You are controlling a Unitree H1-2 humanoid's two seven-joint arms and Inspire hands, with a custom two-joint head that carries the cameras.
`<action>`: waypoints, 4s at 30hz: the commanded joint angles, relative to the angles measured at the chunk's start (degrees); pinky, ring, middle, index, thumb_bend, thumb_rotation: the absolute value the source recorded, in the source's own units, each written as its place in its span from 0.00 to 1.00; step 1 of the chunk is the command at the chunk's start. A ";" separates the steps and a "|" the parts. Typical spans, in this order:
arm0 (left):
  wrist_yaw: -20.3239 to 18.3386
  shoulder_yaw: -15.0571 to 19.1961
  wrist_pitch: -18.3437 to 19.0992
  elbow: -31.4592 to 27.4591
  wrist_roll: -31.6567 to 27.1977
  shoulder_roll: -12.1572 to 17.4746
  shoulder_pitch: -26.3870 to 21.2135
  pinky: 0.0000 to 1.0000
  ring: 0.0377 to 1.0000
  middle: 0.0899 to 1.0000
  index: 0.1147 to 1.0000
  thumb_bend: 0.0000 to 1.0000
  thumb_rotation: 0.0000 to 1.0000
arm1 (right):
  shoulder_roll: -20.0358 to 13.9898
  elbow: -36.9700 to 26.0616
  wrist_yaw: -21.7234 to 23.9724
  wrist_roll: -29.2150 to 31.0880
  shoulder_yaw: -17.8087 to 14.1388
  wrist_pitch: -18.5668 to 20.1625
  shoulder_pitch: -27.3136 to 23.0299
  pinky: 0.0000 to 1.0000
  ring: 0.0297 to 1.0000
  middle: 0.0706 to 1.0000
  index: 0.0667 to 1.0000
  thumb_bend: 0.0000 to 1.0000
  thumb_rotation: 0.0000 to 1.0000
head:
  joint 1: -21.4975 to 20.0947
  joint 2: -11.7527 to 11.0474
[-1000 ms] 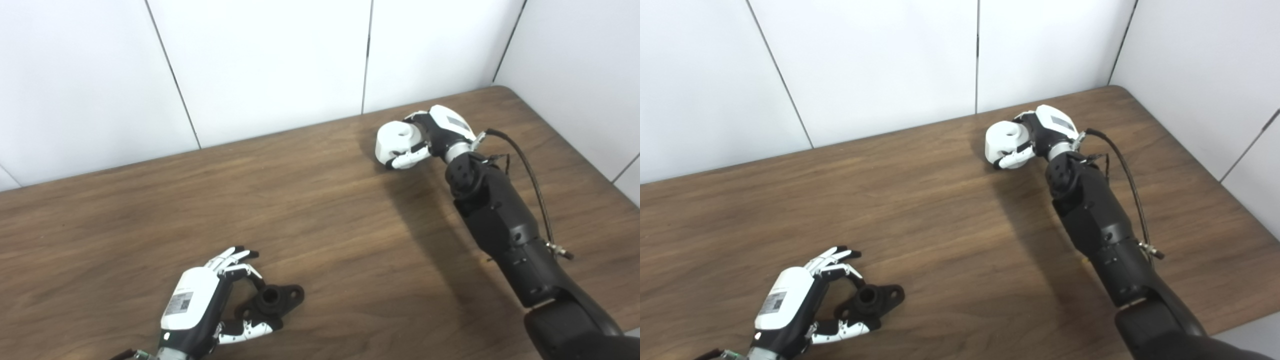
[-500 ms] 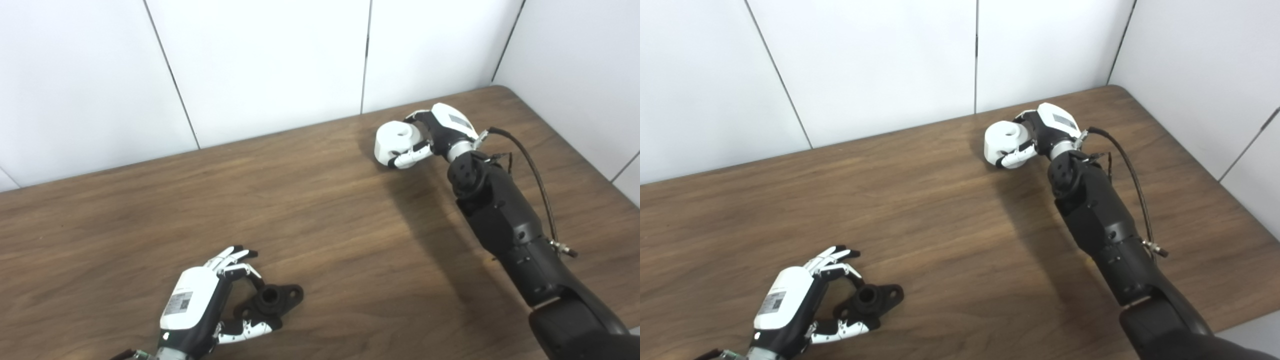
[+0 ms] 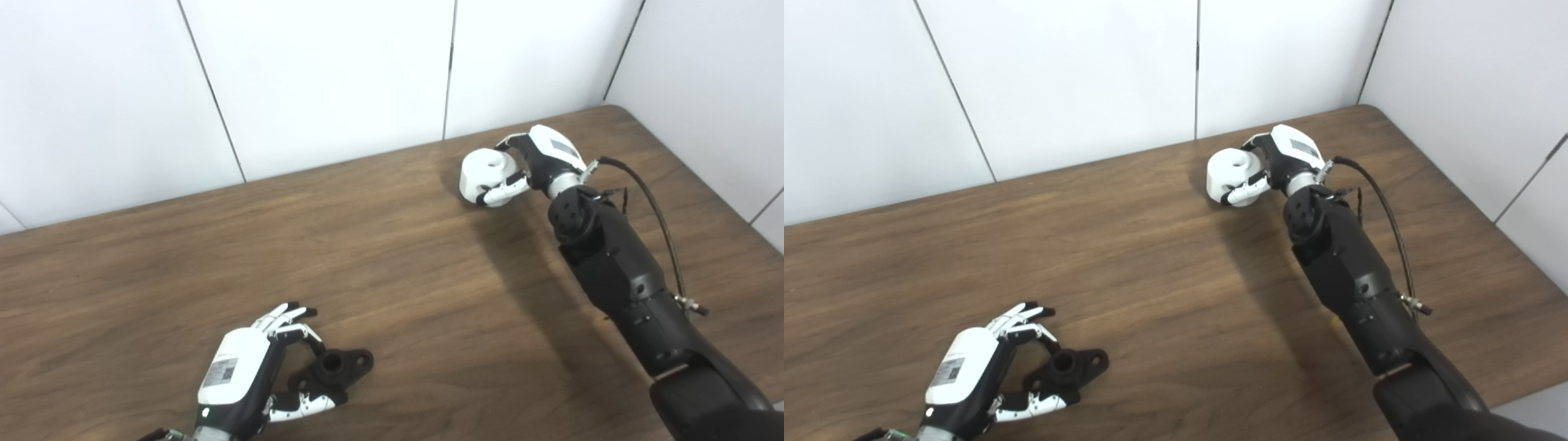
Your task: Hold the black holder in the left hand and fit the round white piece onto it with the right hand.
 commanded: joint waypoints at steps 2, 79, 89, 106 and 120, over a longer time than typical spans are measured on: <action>-4.36 -0.94 3.10 1.29 0.72 0.70 2.54 0.85 0.90 0.82 0.42 0.51 0.06 | -2.00 -2.55 -1.76 0.25 -0.27 -1.23 -1.65 1.00 0.91 0.81 0.52 0.65 0.19 | 0.03 0.24; -9.22 -4.50 10.36 -2.24 7.58 -4.85 -1.07 0.89 0.88 0.81 0.42 0.52 0.06 | 6.84 -53.67 30.17 -5.96 8.09 -0.48 14.53 1.00 0.91 0.76 0.44 0.53 0.15 | 15.67 12.41; -9.98 -4.85 11.79 -2.72 8.22 -5.48 -1.25 0.88 0.88 0.81 0.42 0.51 0.06 | 9.53 -52.81 30.66 -7.23 10.19 -2.00 15.76 1.00 0.91 0.76 0.44 0.53 0.14 | 16.24 12.89; -11.00 -5.50 12.68 -3.55 9.44 -6.18 -1.49 0.87 0.89 0.81 0.42 0.51 0.06 | 11.37 -50.67 29.97 -8.40 12.54 -4.25 17.47 1.00 0.92 0.77 0.44 0.53 0.14 | 16.88 13.04; -10.86 -5.91 12.91 -3.62 9.73 -6.86 -1.70 0.87 0.89 0.81 0.42 0.51 0.06 | 12.01 -48.66 28.57 -7.94 12.63 -5.96 17.98 1.00 0.92 0.77 0.44 0.53 0.14 | 17.65 13.13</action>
